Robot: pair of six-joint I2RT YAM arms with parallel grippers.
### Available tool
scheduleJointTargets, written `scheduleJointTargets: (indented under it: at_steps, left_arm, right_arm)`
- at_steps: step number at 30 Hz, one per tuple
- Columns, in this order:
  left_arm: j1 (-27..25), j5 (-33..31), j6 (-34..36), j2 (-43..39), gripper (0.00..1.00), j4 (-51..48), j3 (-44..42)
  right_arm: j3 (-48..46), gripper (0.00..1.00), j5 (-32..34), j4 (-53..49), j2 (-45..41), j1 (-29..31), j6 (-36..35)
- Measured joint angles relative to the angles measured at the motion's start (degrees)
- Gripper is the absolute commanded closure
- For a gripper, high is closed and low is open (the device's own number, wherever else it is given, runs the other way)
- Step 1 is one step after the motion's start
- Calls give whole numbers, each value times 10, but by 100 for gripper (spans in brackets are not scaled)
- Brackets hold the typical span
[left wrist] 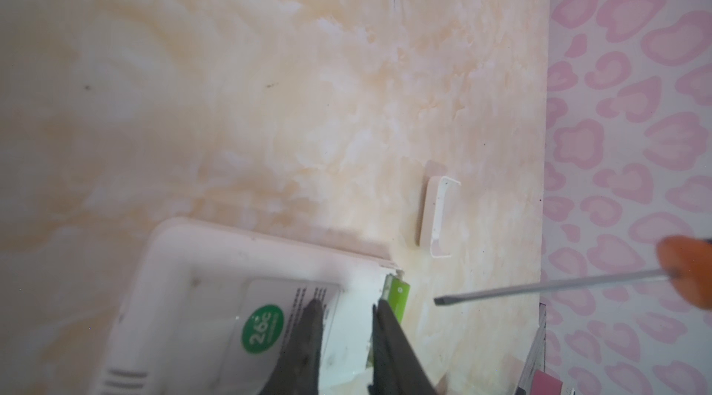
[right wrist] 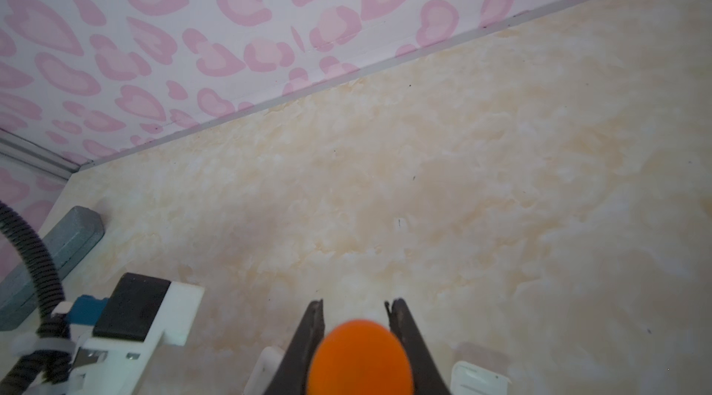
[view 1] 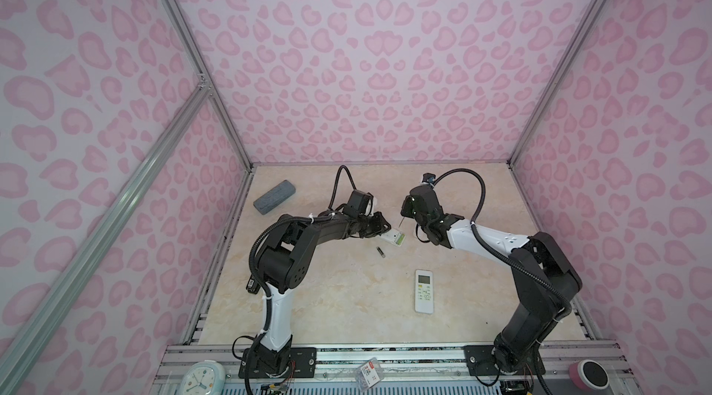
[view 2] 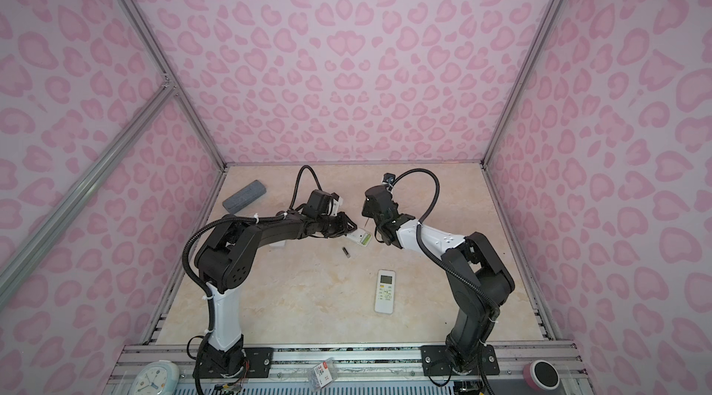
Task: Unload the batteries from the remote control
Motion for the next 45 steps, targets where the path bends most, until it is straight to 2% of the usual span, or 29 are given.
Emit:
scheduleJointTargets:
  at_steps: [4,8,12,15,20,25,31,36,41,45]
  left_arm:
    - [0,-6,3,-22,74,-33,-2]
    - [-2,-12,1,-74,74,-38,-28]
    - [-23,-35,-7,-123,74,-39,-73]
    - [-58,-53,-20,-146,74,-41,-107]
    - [-123,-70,-57,-138,75,-30,-132]
    - [-149,-74,-96,-96,77,3,-129]
    - [-153,-87,-128,-76,77,28,-126]
    - [-153,-94,-134,-65,77,37,-121]
    - [-153,-101,-133,-66,77,36,-115]
    - [-153,-101,-125,-68,77,33,-110]
  right_arm:
    - [83,100,-68,-70,52,-3,-64]
    - [114,100,-111,-116,71,-1,-123]
    - [118,100,-127,-144,75,-2,-174]
    - [122,100,-130,-161,78,-2,-211]
    - [119,100,-129,-175,86,-2,-267]
    - [111,100,-130,-173,86,-3,-294]
    - [85,100,-143,-166,64,-3,-298]
    - [64,100,-151,-188,25,-7,-274]
    - [50,100,-96,-249,-51,-39,-206]
    - [-12,100,-52,-321,-121,-95,-136]
